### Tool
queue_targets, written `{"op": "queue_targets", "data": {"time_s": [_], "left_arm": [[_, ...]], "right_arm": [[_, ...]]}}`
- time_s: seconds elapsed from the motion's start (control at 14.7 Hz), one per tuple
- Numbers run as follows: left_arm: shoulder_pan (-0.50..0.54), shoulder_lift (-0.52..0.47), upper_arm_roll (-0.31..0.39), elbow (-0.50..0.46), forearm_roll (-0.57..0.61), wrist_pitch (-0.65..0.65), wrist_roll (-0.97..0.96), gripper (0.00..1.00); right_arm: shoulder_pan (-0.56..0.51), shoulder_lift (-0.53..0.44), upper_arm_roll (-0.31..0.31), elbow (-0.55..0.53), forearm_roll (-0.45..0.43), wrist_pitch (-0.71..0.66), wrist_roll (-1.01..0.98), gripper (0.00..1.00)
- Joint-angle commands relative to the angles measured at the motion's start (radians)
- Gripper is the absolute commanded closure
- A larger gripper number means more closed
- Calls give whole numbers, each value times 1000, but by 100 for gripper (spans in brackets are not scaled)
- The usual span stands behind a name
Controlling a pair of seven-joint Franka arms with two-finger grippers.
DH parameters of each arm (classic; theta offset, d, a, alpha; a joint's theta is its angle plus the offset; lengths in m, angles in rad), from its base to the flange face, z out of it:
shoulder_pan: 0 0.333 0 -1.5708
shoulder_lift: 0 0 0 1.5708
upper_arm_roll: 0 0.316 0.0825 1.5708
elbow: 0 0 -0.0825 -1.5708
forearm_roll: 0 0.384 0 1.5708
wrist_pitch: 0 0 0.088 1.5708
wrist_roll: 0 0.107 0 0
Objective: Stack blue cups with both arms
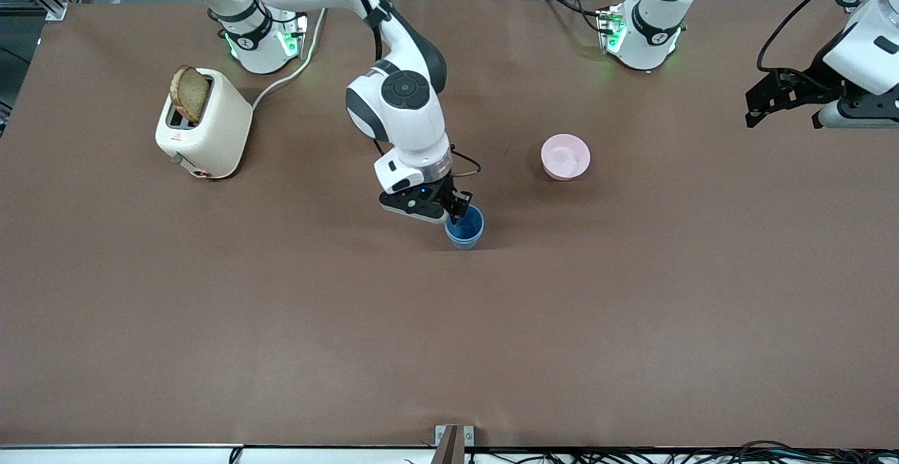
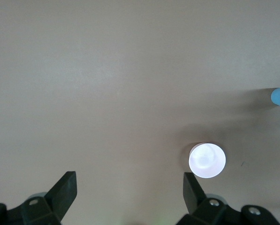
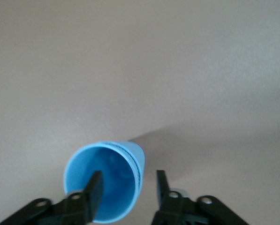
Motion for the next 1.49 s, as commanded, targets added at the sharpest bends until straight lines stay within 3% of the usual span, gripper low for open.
{"op": "queue_targets", "data": {"time_s": [0.0,0.2,0.41,0.81,1.09,1.29,1.43], "left_arm": [[2,8,5,22,-21,-20,19,0],[2,8,7,23,-19,-20,20,0],[2,9,7,25,-19,-20,22,0],[9,9,10,28,-19,-22,39,0],[10,9,11,30,-19,-22,68,0],[10,9,11,30,-18,-23,69,0],[10,9,11,30,-16,-23,69,0]], "right_arm": [[-65,-88,10,-7,-22,-14,3,0],[-177,-206,14,-13,-22,-103,-116,0],[-319,-340,13,-21,-20,-288,-274,0],[-568,-513,10,-48,-22,-550,-555,0],[-680,-604,16,-47,-20,-739,-681,0],[-804,-630,54,-41,-3,-801,-851,0],[-820,-625,48,-30,1,-810,-928,0]]}}
